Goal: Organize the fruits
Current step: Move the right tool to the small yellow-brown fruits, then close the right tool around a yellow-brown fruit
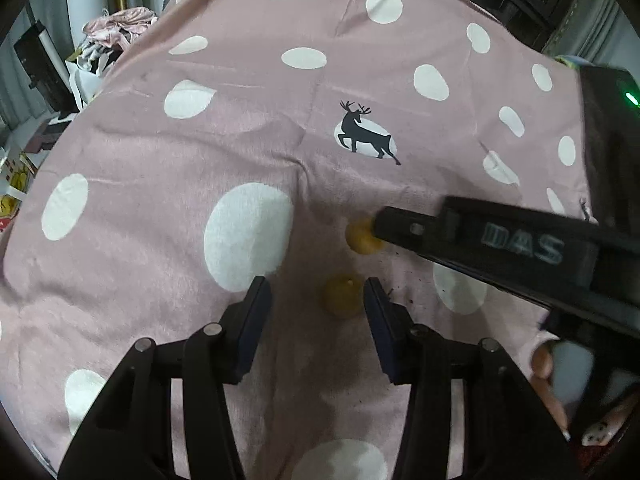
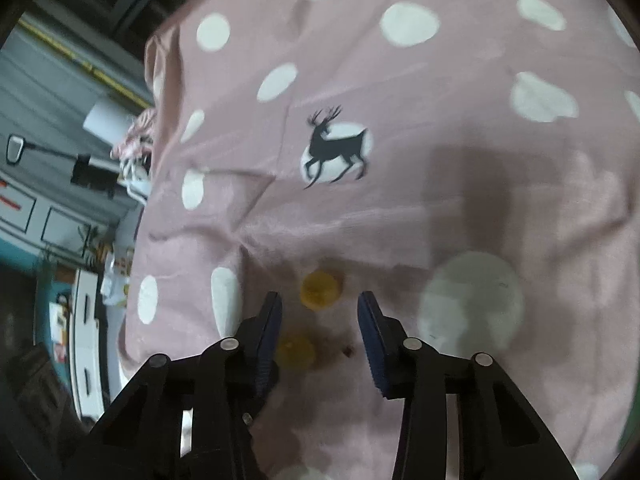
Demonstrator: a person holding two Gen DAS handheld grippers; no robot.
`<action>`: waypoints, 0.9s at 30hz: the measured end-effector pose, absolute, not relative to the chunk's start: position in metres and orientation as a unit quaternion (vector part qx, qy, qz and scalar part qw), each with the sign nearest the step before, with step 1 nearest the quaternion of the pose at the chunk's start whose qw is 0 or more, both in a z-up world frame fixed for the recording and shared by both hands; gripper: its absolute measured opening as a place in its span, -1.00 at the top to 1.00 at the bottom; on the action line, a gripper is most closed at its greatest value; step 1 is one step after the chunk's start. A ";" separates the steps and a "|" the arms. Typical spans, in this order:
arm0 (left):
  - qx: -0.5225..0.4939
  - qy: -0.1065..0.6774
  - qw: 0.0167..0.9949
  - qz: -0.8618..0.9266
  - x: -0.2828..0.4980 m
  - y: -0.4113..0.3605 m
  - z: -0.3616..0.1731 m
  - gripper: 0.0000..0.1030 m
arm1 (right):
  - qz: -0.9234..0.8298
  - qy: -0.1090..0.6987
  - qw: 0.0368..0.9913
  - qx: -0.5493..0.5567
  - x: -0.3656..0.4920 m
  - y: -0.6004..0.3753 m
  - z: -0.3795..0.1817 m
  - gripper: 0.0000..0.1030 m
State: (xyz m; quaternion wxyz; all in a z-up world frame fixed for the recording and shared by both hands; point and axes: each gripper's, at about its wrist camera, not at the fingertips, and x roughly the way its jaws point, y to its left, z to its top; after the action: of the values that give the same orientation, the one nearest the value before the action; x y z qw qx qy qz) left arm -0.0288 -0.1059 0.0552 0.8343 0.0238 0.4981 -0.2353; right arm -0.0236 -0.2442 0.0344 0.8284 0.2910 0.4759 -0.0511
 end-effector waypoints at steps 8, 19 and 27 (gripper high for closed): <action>0.028 0.501 0.829 -0.247 -0.029 -0.109 0.053 0.22 | -0.041 0.499 0.824 0.267 -0.003 -0.241 0.019 0.31; 0.011 0.539 0.800 -0.264 -0.010 -0.121 0.023 0.45 | -0.028 0.500 0.823 0.270 -0.003 -0.246 0.011 0.45; 0.045 0.516 0.816 -0.257 -0.018 -0.130 0.022 0.50 | -0.041 0.488 0.831 0.263 -0.015 -0.253 0.019 0.45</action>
State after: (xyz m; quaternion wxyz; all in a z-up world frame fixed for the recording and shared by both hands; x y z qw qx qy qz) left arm -0.0178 -0.1304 0.0215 0.8156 0.0454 0.5162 -0.2574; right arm -0.0155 -0.2532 0.0187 0.8313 0.2629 0.4880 -0.0410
